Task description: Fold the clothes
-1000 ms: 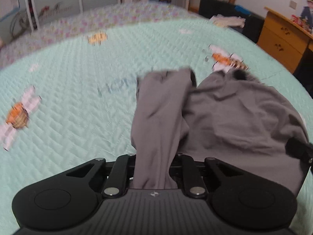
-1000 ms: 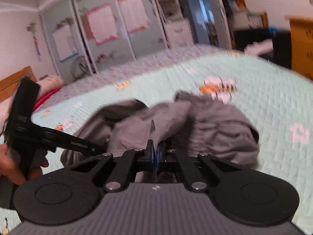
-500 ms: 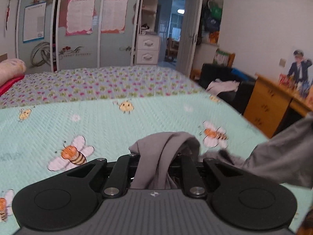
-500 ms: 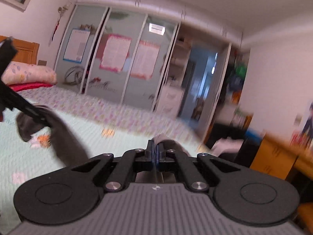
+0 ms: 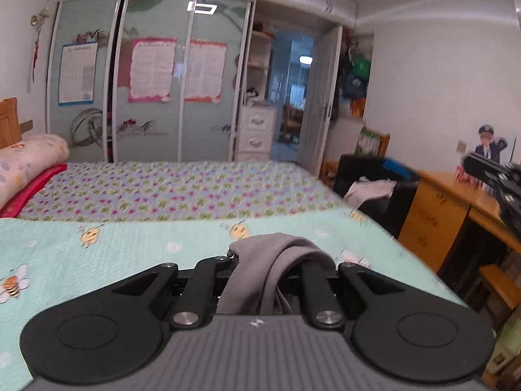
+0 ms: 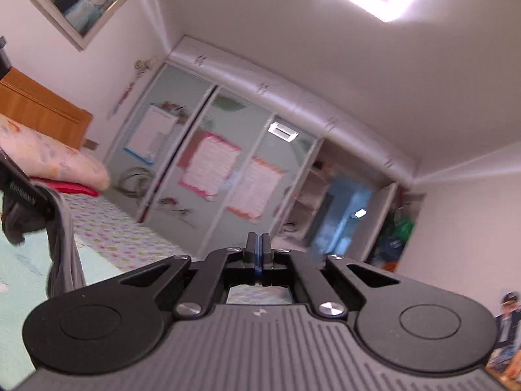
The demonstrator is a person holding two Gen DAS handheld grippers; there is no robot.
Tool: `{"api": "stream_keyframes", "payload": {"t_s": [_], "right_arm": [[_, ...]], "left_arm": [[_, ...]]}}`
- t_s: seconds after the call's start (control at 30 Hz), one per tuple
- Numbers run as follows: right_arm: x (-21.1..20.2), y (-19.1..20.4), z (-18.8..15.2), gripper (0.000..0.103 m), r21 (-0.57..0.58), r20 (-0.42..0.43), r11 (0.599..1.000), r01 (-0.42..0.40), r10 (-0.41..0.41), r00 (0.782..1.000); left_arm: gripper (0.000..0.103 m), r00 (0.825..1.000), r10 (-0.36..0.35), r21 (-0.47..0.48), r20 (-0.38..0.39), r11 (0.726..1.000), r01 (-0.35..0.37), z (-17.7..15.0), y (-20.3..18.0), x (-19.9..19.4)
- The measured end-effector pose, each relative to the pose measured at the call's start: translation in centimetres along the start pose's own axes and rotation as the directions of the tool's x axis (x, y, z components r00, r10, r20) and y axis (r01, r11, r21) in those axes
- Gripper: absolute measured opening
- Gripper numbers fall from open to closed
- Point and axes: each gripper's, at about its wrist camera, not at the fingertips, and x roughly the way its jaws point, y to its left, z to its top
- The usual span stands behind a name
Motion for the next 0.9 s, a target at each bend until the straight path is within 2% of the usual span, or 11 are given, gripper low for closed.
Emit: {"api": "stream_keyframes", "payload": {"t_s": [0.13, 0.23, 0.27, 0.3, 0.37, 0.43, 0.57, 0.67, 0.7, 0.87, 0.9], "right_arm": [[0.5, 1.9, -0.9, 0.0, 0.116, -0.071, 0.984, -0.138, 0.146, 0.987], [-0.1, 2.4, -5.2, 0.004, 0.225, -0.147, 0.954, -0.196, 0.232, 0.962], [-0.2, 2.4, -7.3, 0.023, 0.249, -0.187, 0.95, -0.186, 0.236, 0.954], [-0.2, 2.5, -9.5, 0.05, 0.268, -0.227, 0.948, -0.169, 0.232, 0.946], [-0.3, 2.4, -14.0, 0.074, 0.297, -0.307, 0.947, -0.124, 0.218, 0.926], [-0.3, 1.8, -19.0, 0.074, 0.31, -0.398, 0.949, -0.058, 0.185, 0.898], [0.6, 0.4, -28.1, 0.074, 0.33, -0.588, 0.937, 0.112, 0.112, 0.801], [1.7, -0.9, -33.6, 0.074, 0.417, -0.665, 0.882, 0.217, 0.133, 0.735], [2.0, -0.9, -34.7, 0.074, 0.46, -0.663, 0.858, 0.227, 0.163, 0.731], [3.6, -1.2, -39.3, 0.075, 0.66, -0.598, 0.716, 0.229, 0.316, 0.736], [4.0, -1.1, -39.7, 0.075, 0.693, -0.581, 0.685, 0.227, 0.344, 0.737]], "left_arm": [[0.014, 0.997, 0.013, 0.023, -0.077, 1.0, -0.011, -3.8, 1.7, 0.0], [0.014, 0.988, 0.003, 0.004, -0.156, 1.0, -0.002, -8.0, 3.2, 0.7], [0.014, 0.983, 0.001, -0.002, -0.182, 1.0, -0.001, -9.3, 3.6, 1.4], [0.014, 0.978, -0.002, -0.009, -0.208, 1.0, 0.0, -10.6, 4.0, 2.0], [0.014, 0.966, -0.004, -0.023, -0.258, 1.0, -0.002, -13.2, 4.2, 3.4], [0.014, 0.949, -0.022, -0.05, -0.314, 0.999, 0.007, -15.6, 4.3, 4.7], [0.014, 0.915, -0.06, -0.09, -0.399, 0.996, 0.026, -20.0, 3.3, 7.6], [0.014, 0.89, -0.083, -0.118, -0.448, 0.992, 0.033, -22.6, 2.1, 9.4], [0.014, 0.886, -0.084, -0.12, -0.457, 0.992, 0.032, -22.8, 1.6, 9.8], [0.014, 0.862, -0.091, -0.13, -0.499, 0.991, 0.029, -23.7, -0.8, 11.7], [0.014, 0.863, -0.09, -0.128, -0.497, 0.991, 0.03, -23.6, -0.9, 11.7]]}}
